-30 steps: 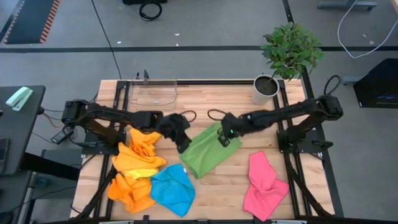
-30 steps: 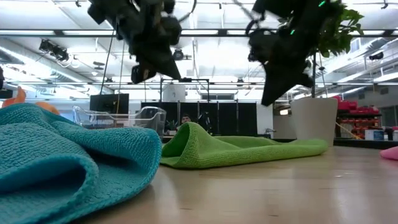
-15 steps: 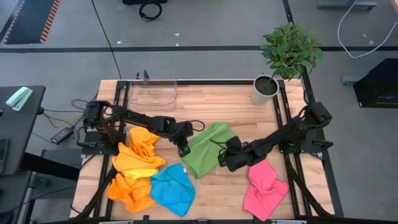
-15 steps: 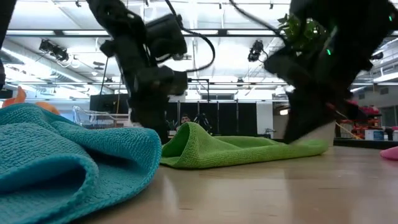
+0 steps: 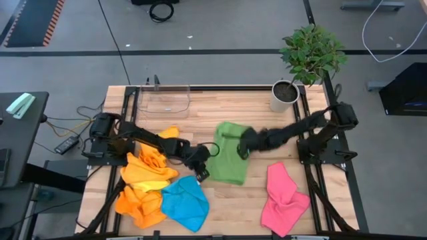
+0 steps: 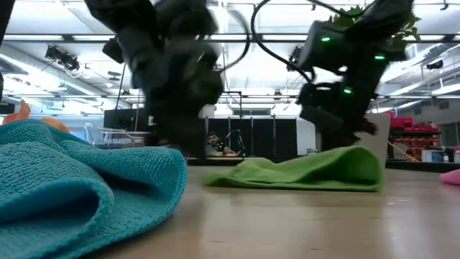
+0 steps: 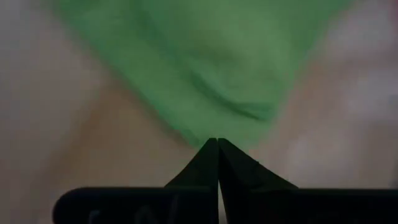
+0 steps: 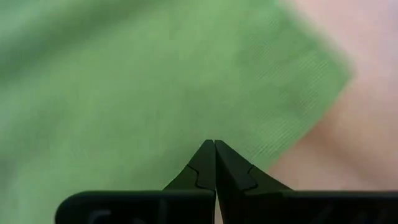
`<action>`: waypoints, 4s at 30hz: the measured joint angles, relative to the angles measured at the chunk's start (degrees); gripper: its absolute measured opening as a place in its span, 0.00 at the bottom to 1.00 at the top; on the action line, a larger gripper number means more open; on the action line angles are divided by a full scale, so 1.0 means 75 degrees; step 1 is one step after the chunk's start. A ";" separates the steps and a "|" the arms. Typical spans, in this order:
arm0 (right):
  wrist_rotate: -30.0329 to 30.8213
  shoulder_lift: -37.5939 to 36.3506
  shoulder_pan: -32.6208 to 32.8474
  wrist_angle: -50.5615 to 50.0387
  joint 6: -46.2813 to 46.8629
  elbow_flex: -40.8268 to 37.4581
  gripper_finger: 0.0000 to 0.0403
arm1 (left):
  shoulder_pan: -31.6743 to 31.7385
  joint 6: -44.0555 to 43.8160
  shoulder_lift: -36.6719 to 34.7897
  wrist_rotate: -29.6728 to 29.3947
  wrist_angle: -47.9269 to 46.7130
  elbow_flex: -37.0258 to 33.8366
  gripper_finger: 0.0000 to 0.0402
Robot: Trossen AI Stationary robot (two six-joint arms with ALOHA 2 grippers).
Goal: Fold microfiber towels
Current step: Fold the green towel
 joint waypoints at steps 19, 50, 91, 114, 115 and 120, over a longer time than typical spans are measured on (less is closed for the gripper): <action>0.0045 -0.0492 0.2628 0.0111 0.3030 0.0345 0.01 | 0.0971 -0.0244 -0.0314 0.0614 0.0392 -0.0020 0.06; 0.0566 -0.0150 0.3549 0.0018 0.4157 0.0351 0.01 | -0.0145 -0.3569 0.0432 -0.0305 0.1021 0.0005 0.40; 0.0424 -0.0153 0.3555 -0.0204 0.3950 0.0351 0.01 | -0.0040 -0.3718 0.0588 -0.0470 0.2477 0.0007 0.03; 0.0045 0.0043 0.4128 0.0746 0.4284 0.0354 0.01 | -0.0303 -0.2832 -0.0151 0.0018 0.0741 0.0007 0.02; 0.0024 0.0096 0.4203 0.0826 0.4323 0.0357 0.01 | -0.0303 -0.2822 -0.0153 0.0016 0.0699 0.0007 0.01; -0.0068 0.0216 0.4428 0.0734 0.4640 0.0354 0.01 | -0.0423 -0.2774 -0.0160 0.0027 0.0622 0.0008 0.02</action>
